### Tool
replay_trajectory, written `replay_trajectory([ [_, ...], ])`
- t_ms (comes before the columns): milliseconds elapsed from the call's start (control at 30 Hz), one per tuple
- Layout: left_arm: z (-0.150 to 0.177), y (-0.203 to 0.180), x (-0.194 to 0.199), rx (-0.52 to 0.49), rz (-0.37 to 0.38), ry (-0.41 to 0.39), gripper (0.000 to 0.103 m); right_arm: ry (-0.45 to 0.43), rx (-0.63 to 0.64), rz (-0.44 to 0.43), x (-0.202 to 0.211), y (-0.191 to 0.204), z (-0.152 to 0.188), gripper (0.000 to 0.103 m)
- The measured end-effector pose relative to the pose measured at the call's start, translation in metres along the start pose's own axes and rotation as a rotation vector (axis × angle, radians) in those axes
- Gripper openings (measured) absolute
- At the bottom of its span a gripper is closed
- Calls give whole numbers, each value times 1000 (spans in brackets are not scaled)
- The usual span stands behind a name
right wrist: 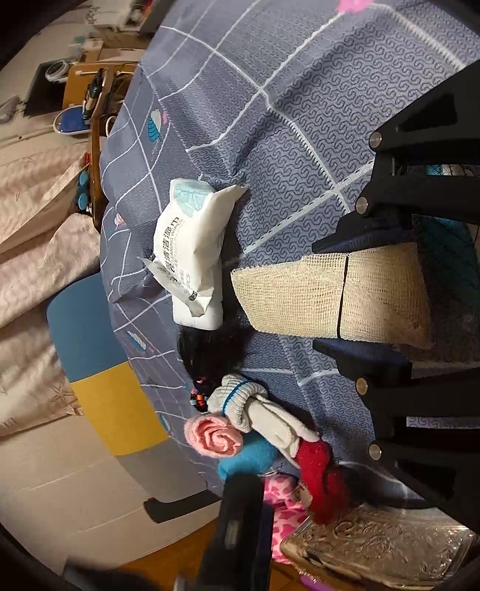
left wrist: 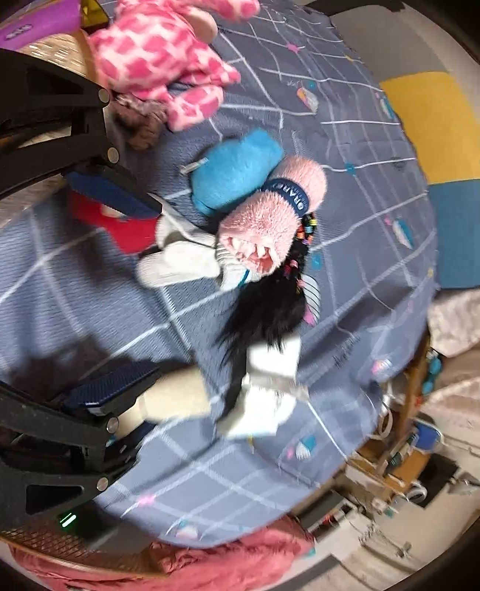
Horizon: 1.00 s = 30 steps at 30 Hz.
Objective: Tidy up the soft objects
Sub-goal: 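Grasp the white knit glove with the left tool and lift it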
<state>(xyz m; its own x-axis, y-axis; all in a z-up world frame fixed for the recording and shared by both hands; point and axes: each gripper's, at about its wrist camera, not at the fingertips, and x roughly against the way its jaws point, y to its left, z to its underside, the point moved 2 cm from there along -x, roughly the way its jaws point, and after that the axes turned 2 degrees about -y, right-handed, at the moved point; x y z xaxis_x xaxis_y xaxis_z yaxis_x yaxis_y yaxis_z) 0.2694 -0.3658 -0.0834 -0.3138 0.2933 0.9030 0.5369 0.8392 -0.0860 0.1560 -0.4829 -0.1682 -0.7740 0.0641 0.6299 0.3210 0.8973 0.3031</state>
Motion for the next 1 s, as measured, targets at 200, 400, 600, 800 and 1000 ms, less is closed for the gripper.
replay_trajectory([
  [200, -16, 17, -55, 41, -109, 94, 77, -10, -16, -13, 0, -3, 1, 45],
  [400, -28, 18, -75, 16, -140, 74, 42, -21, -41, -33, 0, -8, 2, 45],
  [600, -22, 14, -80, -1, -141, 52, 23, -26, -55, -40, 2, -9, 3, 45],
  [800, -4, 6, -52, 26, -99, -14, 21, -28, -57, -38, 3, -10, 3, 44],
  [1000, 16, -10, -25, 32, -23, -33, 21, -26, -54, -34, 2, -9, 3, 44],
])
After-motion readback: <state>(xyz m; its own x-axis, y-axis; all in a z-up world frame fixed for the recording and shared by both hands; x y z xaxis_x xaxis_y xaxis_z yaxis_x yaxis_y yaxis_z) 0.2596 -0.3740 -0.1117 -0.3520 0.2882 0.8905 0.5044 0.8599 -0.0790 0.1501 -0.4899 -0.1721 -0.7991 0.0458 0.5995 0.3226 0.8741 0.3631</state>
